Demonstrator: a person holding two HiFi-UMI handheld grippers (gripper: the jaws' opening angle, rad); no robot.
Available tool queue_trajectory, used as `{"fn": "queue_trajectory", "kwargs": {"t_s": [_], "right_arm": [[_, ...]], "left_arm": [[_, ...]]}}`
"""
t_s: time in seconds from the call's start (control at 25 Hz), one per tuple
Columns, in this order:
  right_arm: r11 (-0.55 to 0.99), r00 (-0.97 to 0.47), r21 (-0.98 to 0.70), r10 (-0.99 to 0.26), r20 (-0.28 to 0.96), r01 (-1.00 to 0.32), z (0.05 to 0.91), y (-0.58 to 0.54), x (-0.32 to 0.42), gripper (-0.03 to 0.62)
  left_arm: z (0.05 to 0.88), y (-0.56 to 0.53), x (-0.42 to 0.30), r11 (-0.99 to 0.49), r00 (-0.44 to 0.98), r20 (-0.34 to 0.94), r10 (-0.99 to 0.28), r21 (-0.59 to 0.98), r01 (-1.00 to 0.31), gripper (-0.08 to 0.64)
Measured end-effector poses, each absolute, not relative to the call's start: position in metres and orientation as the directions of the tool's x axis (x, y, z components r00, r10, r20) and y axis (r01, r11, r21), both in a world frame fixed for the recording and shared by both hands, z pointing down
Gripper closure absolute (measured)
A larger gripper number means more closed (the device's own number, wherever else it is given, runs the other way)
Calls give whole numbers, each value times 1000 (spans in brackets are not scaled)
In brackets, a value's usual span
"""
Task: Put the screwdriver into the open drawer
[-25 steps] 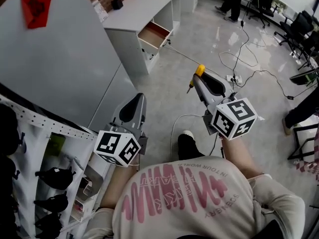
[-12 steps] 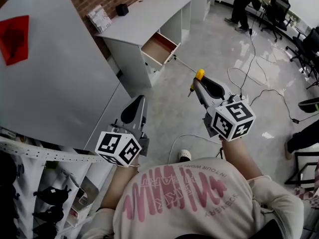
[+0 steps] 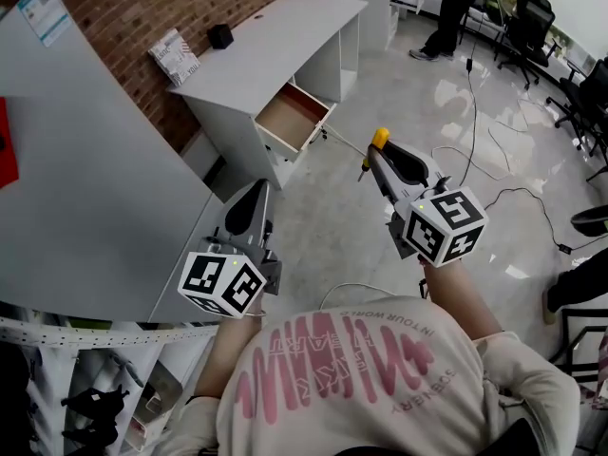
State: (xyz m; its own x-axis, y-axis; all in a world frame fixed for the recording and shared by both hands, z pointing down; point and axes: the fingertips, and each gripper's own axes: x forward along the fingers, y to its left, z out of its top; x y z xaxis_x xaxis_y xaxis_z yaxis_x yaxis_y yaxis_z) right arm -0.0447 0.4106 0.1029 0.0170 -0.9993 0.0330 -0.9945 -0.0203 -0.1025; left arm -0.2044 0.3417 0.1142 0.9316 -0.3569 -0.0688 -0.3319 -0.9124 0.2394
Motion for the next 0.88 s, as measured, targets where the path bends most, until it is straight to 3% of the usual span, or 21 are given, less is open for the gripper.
{"fn": "queue_trajectory", "kwargs": {"t_s": [0.48, 0.88], "right_arm": [[-13, -1, -143, -996, 93, -990, 136, 383, -16, 508], [-41, 7, -194, -985, 175, -980, 169, 295, -3, 508]], "left_arm": [[144, 323, -158, -916, 950, -32, -312, 275, -291, 560], [163, 232, -128, -916, 960, 24, -278, 295, -273, 560]]}}
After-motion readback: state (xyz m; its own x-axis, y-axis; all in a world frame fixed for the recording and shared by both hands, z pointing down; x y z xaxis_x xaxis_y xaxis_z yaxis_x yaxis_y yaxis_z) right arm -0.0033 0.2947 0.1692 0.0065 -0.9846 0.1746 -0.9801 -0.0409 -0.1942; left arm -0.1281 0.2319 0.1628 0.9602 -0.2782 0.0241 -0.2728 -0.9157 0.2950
